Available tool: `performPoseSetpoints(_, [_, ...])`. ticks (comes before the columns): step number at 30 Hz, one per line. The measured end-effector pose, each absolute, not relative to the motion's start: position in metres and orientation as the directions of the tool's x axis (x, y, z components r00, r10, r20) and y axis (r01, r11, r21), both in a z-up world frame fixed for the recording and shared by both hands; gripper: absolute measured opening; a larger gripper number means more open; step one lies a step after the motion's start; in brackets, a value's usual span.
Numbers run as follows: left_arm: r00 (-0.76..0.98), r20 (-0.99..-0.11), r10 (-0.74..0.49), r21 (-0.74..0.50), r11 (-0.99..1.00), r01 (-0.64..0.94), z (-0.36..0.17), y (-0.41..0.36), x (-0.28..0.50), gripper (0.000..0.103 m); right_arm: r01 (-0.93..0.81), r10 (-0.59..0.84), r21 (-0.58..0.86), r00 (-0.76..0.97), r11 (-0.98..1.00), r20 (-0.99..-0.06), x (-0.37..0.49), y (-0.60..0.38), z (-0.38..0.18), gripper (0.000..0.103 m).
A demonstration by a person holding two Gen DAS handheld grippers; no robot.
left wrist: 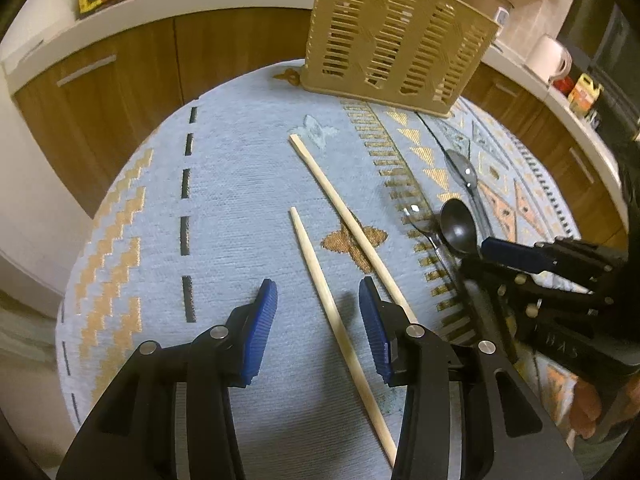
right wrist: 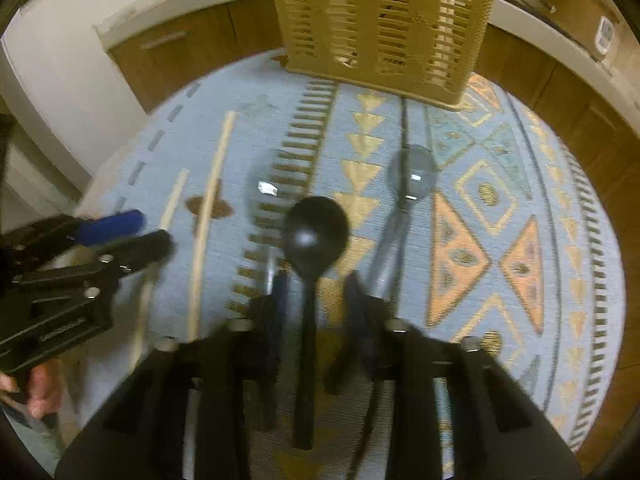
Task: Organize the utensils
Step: 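Grasp a black plastic spoon with right while left grasps a wooden chopstick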
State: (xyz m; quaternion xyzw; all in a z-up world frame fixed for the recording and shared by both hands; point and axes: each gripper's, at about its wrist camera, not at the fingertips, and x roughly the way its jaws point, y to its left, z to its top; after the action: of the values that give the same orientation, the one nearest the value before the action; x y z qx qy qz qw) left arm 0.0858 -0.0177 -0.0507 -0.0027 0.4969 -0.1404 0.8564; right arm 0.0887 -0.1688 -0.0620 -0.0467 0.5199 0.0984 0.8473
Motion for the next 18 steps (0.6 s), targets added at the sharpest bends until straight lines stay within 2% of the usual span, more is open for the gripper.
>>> performPoseSetpoints(1, [0.474, -0.853, -0.220, -0.114, 0.964, 0.242, -0.051, -0.021, 0.085, 0.038, -0.218, 0.102, 0.002, 0.447, 0.976, -0.889, 0.087, -0.168, -0.062, 0.013])
performPoseSetpoints(3, [0.487, -0.857, -0.169, -0.052, 0.968, 0.244, -0.051, -0.024, 0.083, 0.027, -0.215, 0.104, 0.006, 0.446, 0.977, -0.889, 0.087, -0.169, -0.062, 0.010])
performPoseSetpoints(4, [0.489, -0.858, -0.159, -0.038, 0.968, 0.249, -0.051, -0.025, 0.083, 0.027, -0.214, 0.106, 0.009, 0.446, 0.977, -0.889, 0.087, -0.170, -0.062, 0.010])
performPoseSetpoints(10, [0.469, -0.866, -0.173, -0.055, 0.966, 0.254, -0.051, -0.021, 0.085, 0.027, -0.219, 0.109, 0.012, 0.440, 0.976, -0.891, 0.087, -0.171, -0.063, 0.010])
performPoseSetpoints(15, [0.448, -0.884, -0.135, -0.005, 0.960, 0.280, -0.054, -0.034, 0.086, 0.037, -0.227, 0.099, -0.004, 0.440, 0.974, -0.892, 0.086, -0.171, -0.063, 0.010])
performPoseSetpoints(18, [0.444, -0.890, -0.100, 0.034, 0.958, 0.285, -0.053, -0.041, 0.085, 0.033, -0.230, 0.105, 0.000, 0.442, 0.973, -0.891, 0.085, -0.172, -0.063, 0.010])
